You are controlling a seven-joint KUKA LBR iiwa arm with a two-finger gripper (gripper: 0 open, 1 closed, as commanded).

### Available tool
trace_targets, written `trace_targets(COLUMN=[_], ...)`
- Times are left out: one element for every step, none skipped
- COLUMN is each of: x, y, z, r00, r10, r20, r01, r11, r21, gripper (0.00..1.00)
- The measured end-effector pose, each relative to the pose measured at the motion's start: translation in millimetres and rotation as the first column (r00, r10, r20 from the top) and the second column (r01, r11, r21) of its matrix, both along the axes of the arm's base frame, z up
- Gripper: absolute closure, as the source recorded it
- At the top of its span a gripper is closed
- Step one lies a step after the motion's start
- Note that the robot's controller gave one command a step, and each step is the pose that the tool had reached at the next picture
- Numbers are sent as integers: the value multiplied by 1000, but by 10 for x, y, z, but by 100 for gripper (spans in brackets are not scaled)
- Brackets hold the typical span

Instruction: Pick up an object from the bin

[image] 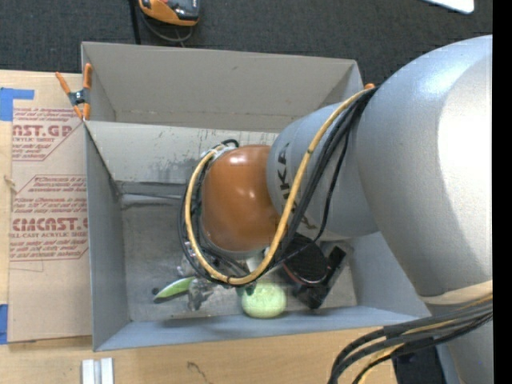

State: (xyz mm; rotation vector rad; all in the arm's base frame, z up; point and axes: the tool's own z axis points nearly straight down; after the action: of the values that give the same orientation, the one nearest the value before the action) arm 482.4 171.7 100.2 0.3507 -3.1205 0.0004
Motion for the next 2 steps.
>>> trace_targets(x=[4, 4], y=[3, 4], z=[92, 158], r00=[1000, 1000], r10=[0, 0], r20=[2, 3], r01=[0, 0], r11=[1000, 1000], r21=[1, 1], gripper=[100, 100])
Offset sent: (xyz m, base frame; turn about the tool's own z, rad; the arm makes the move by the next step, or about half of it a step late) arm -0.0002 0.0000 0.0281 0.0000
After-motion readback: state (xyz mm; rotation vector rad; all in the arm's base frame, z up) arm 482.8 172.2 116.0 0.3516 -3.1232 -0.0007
